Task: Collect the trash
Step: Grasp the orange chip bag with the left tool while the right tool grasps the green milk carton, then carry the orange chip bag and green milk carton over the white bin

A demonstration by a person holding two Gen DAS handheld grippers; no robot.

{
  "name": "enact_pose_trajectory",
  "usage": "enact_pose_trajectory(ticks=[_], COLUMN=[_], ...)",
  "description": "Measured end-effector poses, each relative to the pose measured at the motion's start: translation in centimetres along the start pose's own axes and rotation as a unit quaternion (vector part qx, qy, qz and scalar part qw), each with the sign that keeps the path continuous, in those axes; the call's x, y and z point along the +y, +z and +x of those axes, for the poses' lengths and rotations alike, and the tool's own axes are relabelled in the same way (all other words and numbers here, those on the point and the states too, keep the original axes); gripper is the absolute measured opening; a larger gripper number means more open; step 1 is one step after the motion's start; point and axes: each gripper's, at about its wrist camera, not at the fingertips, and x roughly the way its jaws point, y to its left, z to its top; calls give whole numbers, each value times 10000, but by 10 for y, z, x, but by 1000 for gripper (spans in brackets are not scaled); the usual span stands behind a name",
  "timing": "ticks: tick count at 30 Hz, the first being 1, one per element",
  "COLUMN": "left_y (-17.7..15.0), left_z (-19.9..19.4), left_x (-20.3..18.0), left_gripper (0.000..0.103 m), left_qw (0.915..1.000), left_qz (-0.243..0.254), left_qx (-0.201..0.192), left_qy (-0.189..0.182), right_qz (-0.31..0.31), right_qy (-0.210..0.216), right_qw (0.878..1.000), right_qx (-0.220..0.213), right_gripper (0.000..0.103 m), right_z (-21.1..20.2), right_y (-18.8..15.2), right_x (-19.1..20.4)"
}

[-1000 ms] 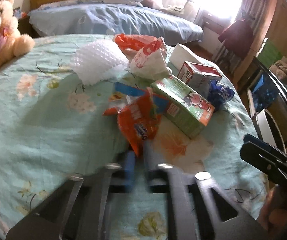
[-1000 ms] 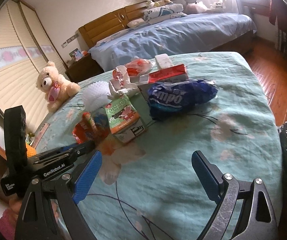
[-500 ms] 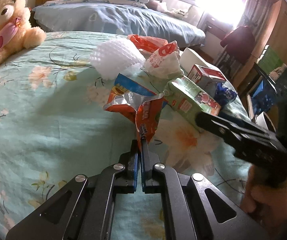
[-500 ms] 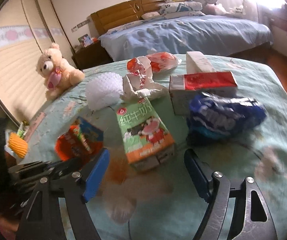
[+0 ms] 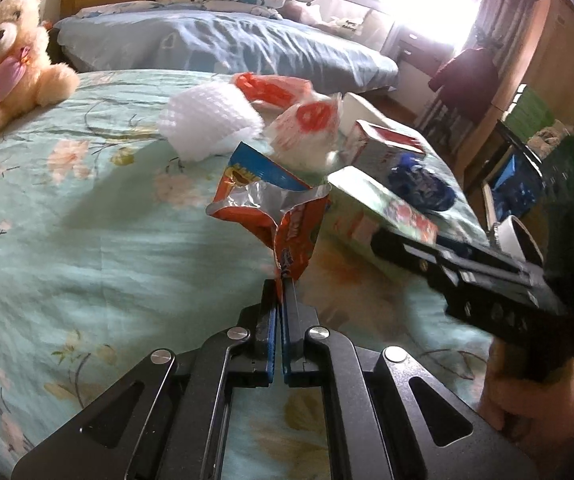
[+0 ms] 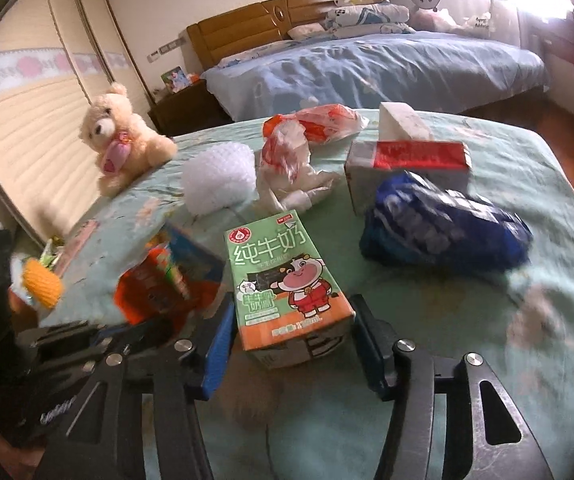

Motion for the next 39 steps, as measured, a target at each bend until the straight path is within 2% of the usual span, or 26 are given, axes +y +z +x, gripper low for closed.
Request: enact_pose_trajectory(ticks=[6,14,29,39], left_y=[-4,-10,-13,-11], left_z=[-4,-3,-3,0], left_x=[-26,-65,-129,-171], left_gripper=[1,1,1,1], left_qw=[9995,9969,9881,9793], left_qz=[209,561,1192,1618], left_qx=[21,109,177,216], left_qy=[-245,-545,-958,-1197], right_qz=[287,610,1122,1333], right_qy=[-69,-486,-853,-1121], right_qw=[9994,9957,9858,9778], right_qx=[-206,-501,-910,-1165], right_gripper=[54,54,54,54], right_z=[-41,-90,-144,-176], right_y=[-25,-49,-69,-78], right_x=[-16,-45,-83,-107])
